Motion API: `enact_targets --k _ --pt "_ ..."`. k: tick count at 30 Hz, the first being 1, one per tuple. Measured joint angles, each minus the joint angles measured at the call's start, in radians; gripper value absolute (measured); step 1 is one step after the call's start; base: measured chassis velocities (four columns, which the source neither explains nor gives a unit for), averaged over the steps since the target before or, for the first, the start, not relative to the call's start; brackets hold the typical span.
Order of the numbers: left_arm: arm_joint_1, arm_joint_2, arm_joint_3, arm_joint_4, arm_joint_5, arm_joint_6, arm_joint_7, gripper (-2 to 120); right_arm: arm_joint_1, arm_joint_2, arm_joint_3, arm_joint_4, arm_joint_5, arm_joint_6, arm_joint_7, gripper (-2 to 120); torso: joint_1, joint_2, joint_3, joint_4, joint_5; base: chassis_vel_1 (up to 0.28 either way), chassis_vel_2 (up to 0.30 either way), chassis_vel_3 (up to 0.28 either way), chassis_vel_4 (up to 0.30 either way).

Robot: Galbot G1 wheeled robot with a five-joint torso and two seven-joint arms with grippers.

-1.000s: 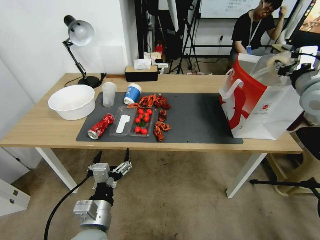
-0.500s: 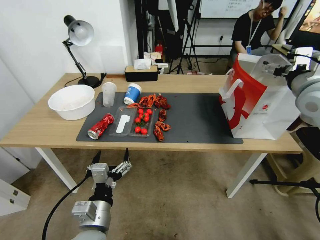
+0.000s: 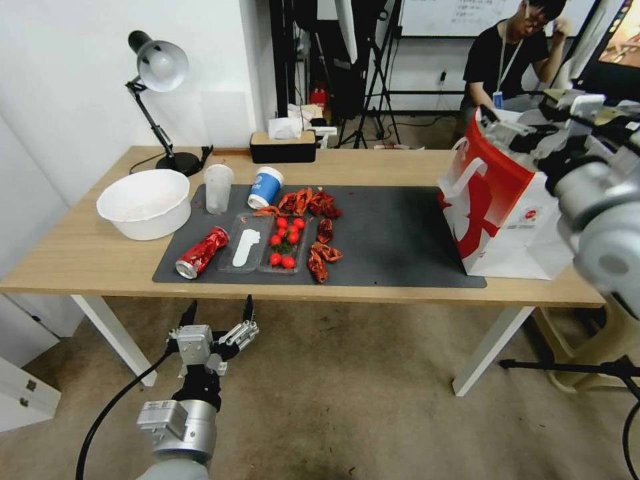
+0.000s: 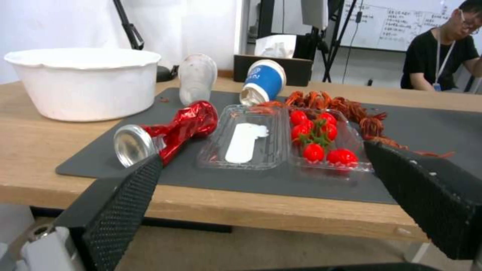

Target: Pick up the trash from the table and place it into the takeout bag.

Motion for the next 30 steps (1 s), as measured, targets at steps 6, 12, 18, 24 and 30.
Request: enact_targets --k 6,12,18,24,30 --pt "-0.012 0.006 -0.004 0.01 -0.011 -0.003 0.0 100 -0.207 0.083 0.006 0.047 -0.152 0.155 -0.011 100 0.0 0.0 0.0 0.0003 0.0004 0.0 0.0 0.0 0.0" --pt "-0.031 0.019 -0.029 0.014 -0.038 -0.003 0.0 100 -0.408 0.178 0.004 0.06 -0.303 0.305 -0.017 100 0.0 0.0 0.0 0.0002 0.0001 0.0 0.0 0.0 0.0" --pt "-0.053 0.033 -0.06 0.015 -0.072 0.0 0.001 100 -0.594 0.298 -0.01 0.026 -0.403 0.48 -0.058 100 0.0 0.0 0.0 0.0 0.0001 0.0 0.0 0.0 0.0" --pt "-0.067 0.044 -0.077 0.016 -0.097 0.004 0.002 100 -0.684 0.361 -0.004 -0.037 -0.43 0.604 -0.134 100 0.0 0.0 0.0 0.0003 0.0001 0.0 0.0 0.0 0.0" --pt "-0.098 0.065 -0.108 0.031 -0.129 0.026 0.003 100 -0.71 0.416 -0.031 -0.161 -0.427 0.688 -0.207 100 0.0 0.0 0.0 0.0002 0.0002 0.0 0.0 0.0 0.0"
